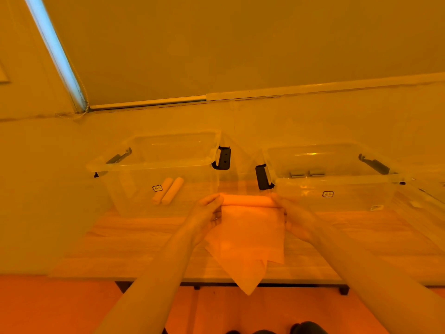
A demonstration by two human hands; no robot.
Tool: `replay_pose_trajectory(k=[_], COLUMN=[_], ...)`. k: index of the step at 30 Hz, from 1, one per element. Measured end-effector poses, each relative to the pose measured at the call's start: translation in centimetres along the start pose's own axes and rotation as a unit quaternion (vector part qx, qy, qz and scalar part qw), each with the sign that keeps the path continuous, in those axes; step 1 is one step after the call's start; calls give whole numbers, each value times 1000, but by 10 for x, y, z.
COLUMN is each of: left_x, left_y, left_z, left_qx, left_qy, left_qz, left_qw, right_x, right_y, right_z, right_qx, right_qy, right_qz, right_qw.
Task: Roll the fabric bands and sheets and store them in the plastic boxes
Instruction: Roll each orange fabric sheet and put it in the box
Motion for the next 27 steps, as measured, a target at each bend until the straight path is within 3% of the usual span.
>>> replay_pose_trajectory(k=[10, 27], left_x=[2, 4], left_y=[-1, -3], left_z=[-5, 4], left_qx=[3, -20], left_qy=[21, 9], left_qz=[45, 3], left_qw=[999, 1000], right_x=[2, -2], right_y=[-2, -1], right_z=[-3, 1], right_qx=[-16, 7], right_qy=[-41, -37], right_qz=[-11, -18], right_qw=[999, 999])
Point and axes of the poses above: each hand's wrist, its own y-axis away from the middle knuckle, its own z-axis out of the back of the hand, x = y × z, the point moved 1 cm from there along -y, towards the middle knuckle, and after that the axes turned 6 degrees about -x, right-handed, at the moved point
